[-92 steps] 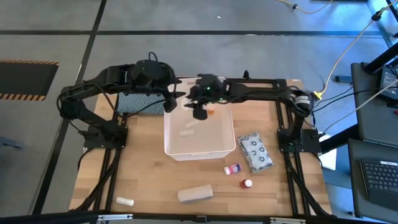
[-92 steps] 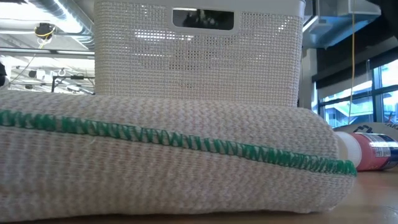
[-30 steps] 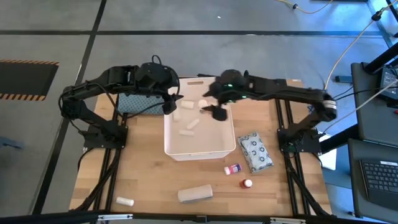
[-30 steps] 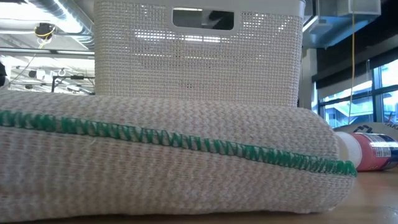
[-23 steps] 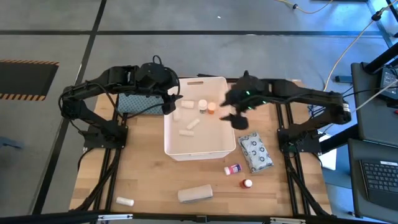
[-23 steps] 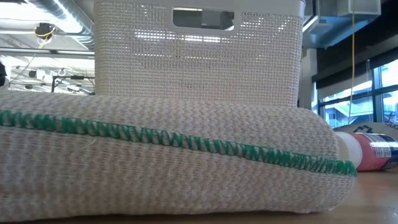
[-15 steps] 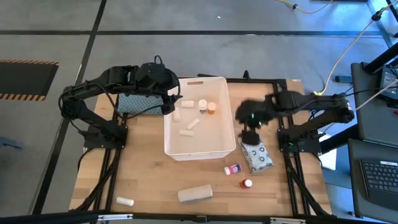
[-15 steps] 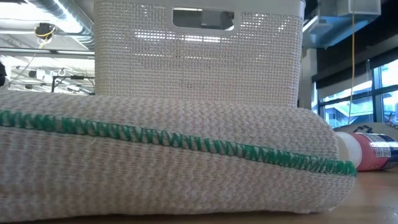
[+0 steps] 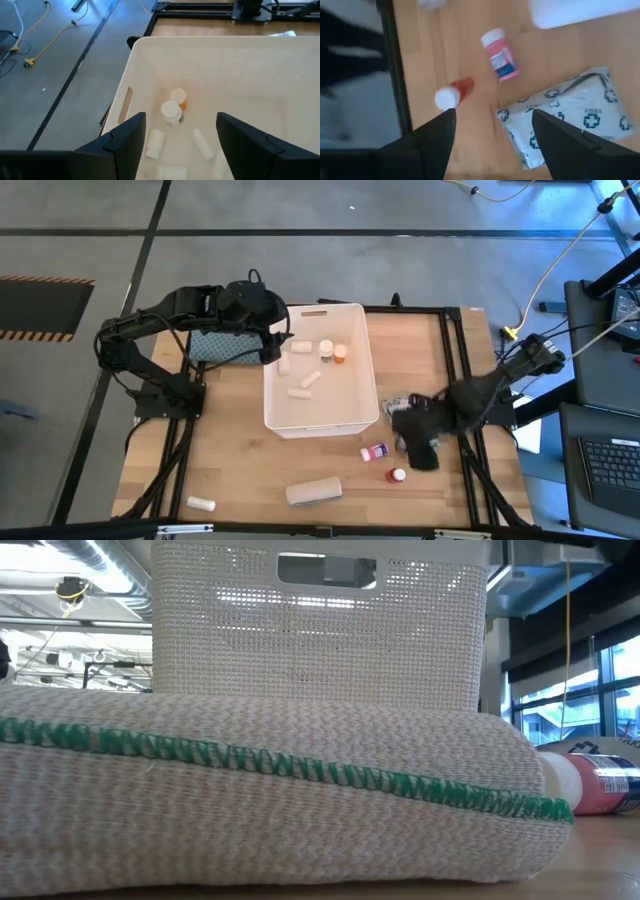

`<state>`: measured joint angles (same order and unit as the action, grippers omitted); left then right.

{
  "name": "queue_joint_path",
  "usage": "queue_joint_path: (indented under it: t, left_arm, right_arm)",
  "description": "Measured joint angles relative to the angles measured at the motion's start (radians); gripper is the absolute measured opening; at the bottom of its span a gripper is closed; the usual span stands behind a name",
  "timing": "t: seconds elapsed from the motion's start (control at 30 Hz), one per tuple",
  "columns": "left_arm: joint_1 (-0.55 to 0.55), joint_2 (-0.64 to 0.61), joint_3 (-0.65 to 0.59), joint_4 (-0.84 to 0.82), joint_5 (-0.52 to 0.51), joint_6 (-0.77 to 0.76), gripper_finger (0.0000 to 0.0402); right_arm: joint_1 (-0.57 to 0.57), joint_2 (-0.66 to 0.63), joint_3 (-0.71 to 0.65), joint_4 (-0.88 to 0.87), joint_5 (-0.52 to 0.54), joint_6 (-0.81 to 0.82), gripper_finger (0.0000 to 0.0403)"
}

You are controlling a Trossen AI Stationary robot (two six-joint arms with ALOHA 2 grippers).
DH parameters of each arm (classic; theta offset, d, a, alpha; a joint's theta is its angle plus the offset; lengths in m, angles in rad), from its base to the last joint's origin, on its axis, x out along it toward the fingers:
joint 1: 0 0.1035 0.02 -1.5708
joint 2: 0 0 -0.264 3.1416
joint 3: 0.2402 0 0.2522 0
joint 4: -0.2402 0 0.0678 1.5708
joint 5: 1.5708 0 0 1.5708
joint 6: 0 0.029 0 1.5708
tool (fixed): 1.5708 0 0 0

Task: Pick & place medical supplies in basket/bin
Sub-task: Put the orange medicine bottle into the white bin

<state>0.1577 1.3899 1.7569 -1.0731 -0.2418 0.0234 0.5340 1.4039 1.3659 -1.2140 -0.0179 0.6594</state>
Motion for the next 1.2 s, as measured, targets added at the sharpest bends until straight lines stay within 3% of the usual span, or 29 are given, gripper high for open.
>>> queue_joint_path:
  t: [0.23, 0.5, 1.2]
  left_arm:
    - [0.0, 0.0, 0.0, 0.007, -0.012, -0.079, 0.0235]
    - [0.0, 0.0, 0.0, 0.007, -0.012, -0.093, 0.0235]
    - [0.0, 0.0, 0.0, -0.001, -0.012, -0.16, 0.0235]
  right_arm:
    - [0.113, 0.099, 0.0, 0.032, 0.054, -0.094, 0.0229]
    - [0.184, 0.148, 0.0, 0.155, 0.051, -0.251, 0.0224]
    - [0.189, 0.302, 0.0, 0.157, 0.05, -0.301, 0.0223]
